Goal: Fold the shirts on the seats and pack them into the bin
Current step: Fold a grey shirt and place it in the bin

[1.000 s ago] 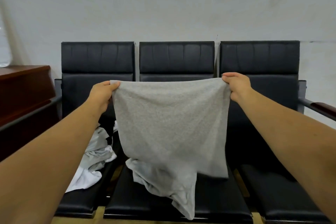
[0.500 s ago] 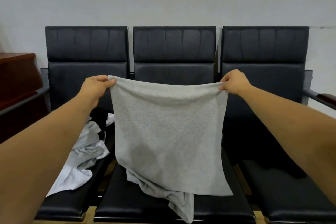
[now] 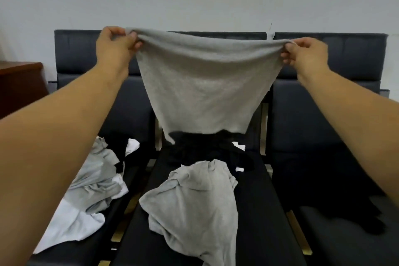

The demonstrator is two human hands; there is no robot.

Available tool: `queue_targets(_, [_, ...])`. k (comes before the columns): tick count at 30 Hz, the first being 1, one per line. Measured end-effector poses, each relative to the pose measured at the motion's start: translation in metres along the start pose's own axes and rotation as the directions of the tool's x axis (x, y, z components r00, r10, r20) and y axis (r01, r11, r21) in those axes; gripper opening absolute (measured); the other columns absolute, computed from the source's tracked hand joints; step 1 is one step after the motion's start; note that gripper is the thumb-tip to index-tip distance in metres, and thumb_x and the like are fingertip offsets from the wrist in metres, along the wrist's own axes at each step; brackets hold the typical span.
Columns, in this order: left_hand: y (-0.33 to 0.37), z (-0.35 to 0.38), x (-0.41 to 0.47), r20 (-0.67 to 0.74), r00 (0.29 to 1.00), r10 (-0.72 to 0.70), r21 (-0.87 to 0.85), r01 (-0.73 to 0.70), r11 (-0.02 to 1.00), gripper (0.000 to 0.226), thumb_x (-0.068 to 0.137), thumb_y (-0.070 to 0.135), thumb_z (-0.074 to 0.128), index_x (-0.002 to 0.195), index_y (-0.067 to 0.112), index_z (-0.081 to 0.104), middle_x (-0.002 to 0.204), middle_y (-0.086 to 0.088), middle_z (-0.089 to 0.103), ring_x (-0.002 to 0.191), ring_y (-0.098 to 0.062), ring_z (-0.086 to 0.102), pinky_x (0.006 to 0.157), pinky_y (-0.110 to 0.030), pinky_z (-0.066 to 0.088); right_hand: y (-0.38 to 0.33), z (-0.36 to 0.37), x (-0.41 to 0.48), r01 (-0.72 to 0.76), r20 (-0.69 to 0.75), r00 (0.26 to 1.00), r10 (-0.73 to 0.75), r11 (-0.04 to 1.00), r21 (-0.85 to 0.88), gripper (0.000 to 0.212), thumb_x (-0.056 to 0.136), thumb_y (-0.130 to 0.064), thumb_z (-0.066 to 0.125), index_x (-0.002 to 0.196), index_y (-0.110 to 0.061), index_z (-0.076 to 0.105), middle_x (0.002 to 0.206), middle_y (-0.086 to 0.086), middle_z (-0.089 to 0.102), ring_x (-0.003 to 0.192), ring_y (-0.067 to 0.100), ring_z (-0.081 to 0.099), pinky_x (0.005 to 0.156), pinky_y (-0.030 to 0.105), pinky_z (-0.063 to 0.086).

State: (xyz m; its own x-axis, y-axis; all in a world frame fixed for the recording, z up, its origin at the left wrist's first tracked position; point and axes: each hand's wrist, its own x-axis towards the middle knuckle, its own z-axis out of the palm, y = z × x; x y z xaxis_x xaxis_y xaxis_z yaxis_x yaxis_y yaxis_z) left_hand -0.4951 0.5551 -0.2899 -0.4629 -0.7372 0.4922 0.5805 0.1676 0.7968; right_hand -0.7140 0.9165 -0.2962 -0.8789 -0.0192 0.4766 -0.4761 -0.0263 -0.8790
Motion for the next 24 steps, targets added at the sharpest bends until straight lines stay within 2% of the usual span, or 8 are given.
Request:
queue_targets(2, [-0.006,-0.016,-0.019,0.037,0.999,-0.031,0.039,0.029,0.999,0.018,0.097,-0.003,0.059,0.098,0.015,0.059,0.099,-0.003,0.064,0.087,-0.012,0.067,0.085,-0.023,0.056,0.011,-0.009,-0.020,-0.006,0.041,0.999,0.008,0.998,-0.055,0.006,0.097,-0.014,0.064,0.100,-0.013,0.068,0.083,-0.001,0.064,0.068,0.007,0.059,0.062,0.020,0.052])
queue_targets(5, [-0.029,-0.056,-0.063,0.125,0.981,-0.149,0.179,0.126,0.976,0.018,0.100,0.002,0.056,0.096,0.017,0.066,0.076,0.010,0.072,0.072,-0.002,0.064,0.072,-0.018,0.052,0.043,-0.023,-0.064,-0.055,0.127,0.990,0.061,0.997,-0.050,0.017,0.094,-0.010,0.065,0.109,-0.010,0.071,0.082,-0.004,0.064,0.068,0.005,0.051,0.057,0.020,0.040])
queue_targets(10, [-0.071,-0.141,-0.156,0.198,0.914,-0.354,0.466,0.230,0.854,0.016,0.097,0.011,0.063,0.087,0.022,0.069,0.074,0.008,0.068,0.075,-0.009,0.058,0.070,-0.024,0.040,0.109,-0.059,-0.166,-0.207,0.281,0.932,0.228,0.973,-0.103,0.015,0.089,-0.005,0.069,0.085,-0.018,0.074,0.086,0.004,0.068,0.069,0.011,0.049,0.060,0.025,0.035])
queue_targets(12, [-0.081,-0.168,-0.188,0.281,0.829,-0.483,0.574,0.259,0.777,0.010,0.092,0.016,0.070,0.082,0.018,0.069,0.077,-0.004,0.064,0.076,-0.019,0.054,0.070,-0.028,0.038,0.131,-0.074,-0.204,-0.245,0.321,0.900,0.296,0.951,-0.190,0.013,0.089,-0.007,0.071,0.079,-0.015,0.072,0.083,0.005,0.068,0.067,0.011,0.050,0.062,0.025,0.038])
queue_targets(14, [-0.088,-0.188,-0.212,0.359,0.684,-0.635,0.716,0.234,0.657,0.009,0.091,0.012,0.071,0.083,0.011,0.070,0.085,-0.013,0.069,0.080,-0.026,0.056,0.073,-0.035,0.042,0.151,-0.086,-0.233,-0.215,0.330,0.891,0.312,0.930,-0.298,0.013,0.088,-0.006,0.073,0.077,-0.013,0.072,0.083,0.007,0.071,0.070,0.012,0.057,0.065,0.023,0.043])
queue_targets(16, [-0.093,-0.199,-0.230,0.369,0.559,-0.743,0.818,0.184,0.545,0.005,0.092,0.007,0.070,0.091,0.006,0.074,0.099,-0.003,0.076,0.095,-0.020,0.065,0.087,-0.034,0.047,0.167,-0.096,-0.254,-0.190,0.362,0.869,0.336,0.904,-0.383,0.012,0.089,-0.002,0.072,0.078,-0.008,0.073,0.083,0.012,0.073,0.074,0.014,0.064,0.068,0.018,0.049])
queue_targets(20, [-0.099,-0.210,-0.248,0.372,0.504,-0.779,0.862,0.123,0.491,0.009,0.087,0.013,0.078,0.084,0.021,0.079,0.098,-0.006,0.075,0.095,-0.014,0.067,0.092,-0.027,0.047,0.182,-0.108,-0.273,-0.122,0.469,0.772,0.429,0.825,-0.552,0.011,0.088,-0.004,0.074,0.078,-0.009,0.074,0.083,0.013,0.074,0.083,0.025,0.069,0.078,0.034,0.052])
queue_targets(24, [-0.104,-0.214,-0.254,0.360,0.423,-0.831,0.925,-0.047,0.377,0.006,0.078,0.027,0.079,0.078,0.031,0.077,0.089,-0.002,0.073,0.084,-0.010,0.063,0.087,-0.025,0.047,0.181,-0.106,-0.276,0.105,0.578,0.636,0.512,0.685,-0.721,0.007,0.087,-0.010,0.075,0.083,-0.015,0.077,0.088,-0.002,0.074,0.085,0.010,0.066,0.073,0.018,0.048])
